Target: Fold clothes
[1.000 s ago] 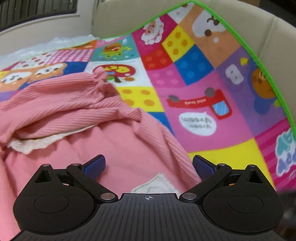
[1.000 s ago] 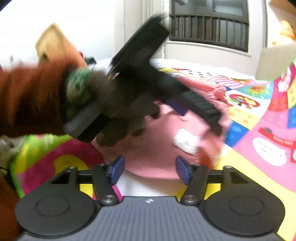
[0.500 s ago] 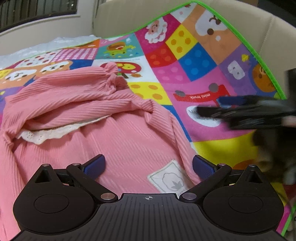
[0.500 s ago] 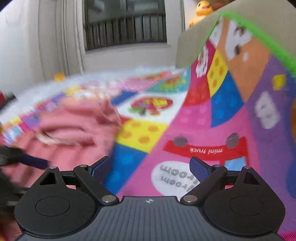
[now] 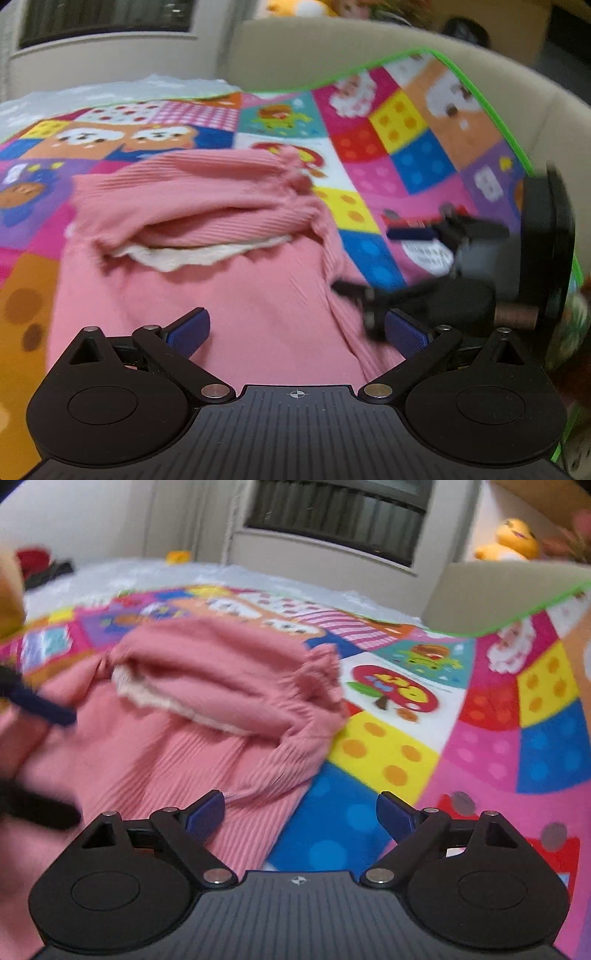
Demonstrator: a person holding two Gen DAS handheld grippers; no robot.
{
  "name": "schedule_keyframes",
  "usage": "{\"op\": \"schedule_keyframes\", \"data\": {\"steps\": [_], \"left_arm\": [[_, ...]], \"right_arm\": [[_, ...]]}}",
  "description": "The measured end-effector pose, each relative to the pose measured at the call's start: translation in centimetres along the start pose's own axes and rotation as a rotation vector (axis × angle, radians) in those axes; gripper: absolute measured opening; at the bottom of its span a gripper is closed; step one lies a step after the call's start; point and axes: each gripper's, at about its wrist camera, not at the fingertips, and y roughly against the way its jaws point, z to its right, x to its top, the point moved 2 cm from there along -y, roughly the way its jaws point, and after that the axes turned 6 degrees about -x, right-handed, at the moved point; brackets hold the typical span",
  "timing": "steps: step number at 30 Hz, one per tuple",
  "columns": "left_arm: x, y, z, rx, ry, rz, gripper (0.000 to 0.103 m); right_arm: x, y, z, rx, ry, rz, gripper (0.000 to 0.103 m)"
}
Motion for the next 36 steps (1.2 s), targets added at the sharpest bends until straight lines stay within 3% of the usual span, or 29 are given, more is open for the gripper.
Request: {"op": "schedule_keyframes", "data": {"steps": [4, 9, 12, 14, 17, 21, 24, 26, 29, 31, 36], "left_arm": [[0.8, 0.4, -0.7, -0.027, 0.043, 0.028, 0.103], [0.3, -1.9, 1.1, -0.072, -0.013, -0.028, 0.103], [-0.8, -3.2, 1.6, -0.036, -0.056, -0.072, 0.103], [-1.6, -3.7, 1.7, -0.005, -0.086, -0.095, 0.103], [-2.8, -3.2, 2.0, 0.033, -0.148, -0.098, 0.103], [-4.3, -1.0, 2.4, 0.044, -0.143, -0.092, 0.103], [-5.7, 2.9, 2.6, 0.045, -0.115, -0.055, 0.103], [-6.6, 5.7, 2.1, 0.100, -0.094, -0.012, 0.103], [-8.3, 9.2, 0.6, 0.244, -0.065, 0.063, 0.103], [-9.0, 10.2, -0.3, 0.279, -0.038, 0.078, 0.103], [-9.2, 9.6, -1.2, 0.234, 0.008, 0.066, 0.103]], "right_arm": [[-0.6, 1.4, -3.0, -0.028, 0.138, 0.060, 0.091], [-2.2, 4.8, -4.7, -0.018, 0.235, 0.100, 0.091], [-3.2, 7.6, -4.3, 0.045, 0.256, 0.095, 0.094], [-3.8, 9.8, -3.9, 0.112, 0.259, 0.096, 0.103], [-4.4, 11.5, -3.2, 0.148, 0.228, 0.109, 0.103], [-5.7, 9.8, -3.2, 0.083, 0.203, 0.057, 0.103], [-6.6, 9.0, -3.4, 0.090, 0.165, 0.060, 0.103], [-6.8, 9.0, -3.2, 0.098, 0.147, 0.063, 0.103], [-7.2, 8.8, -2.9, 0.103, 0.113, 0.069, 0.103], [-7.5, 8.8, -2.7, 0.106, 0.088, 0.075, 0.103], [-7.9, 8.8, -2.4, 0.108, 0.039, 0.085, 0.103]]}}
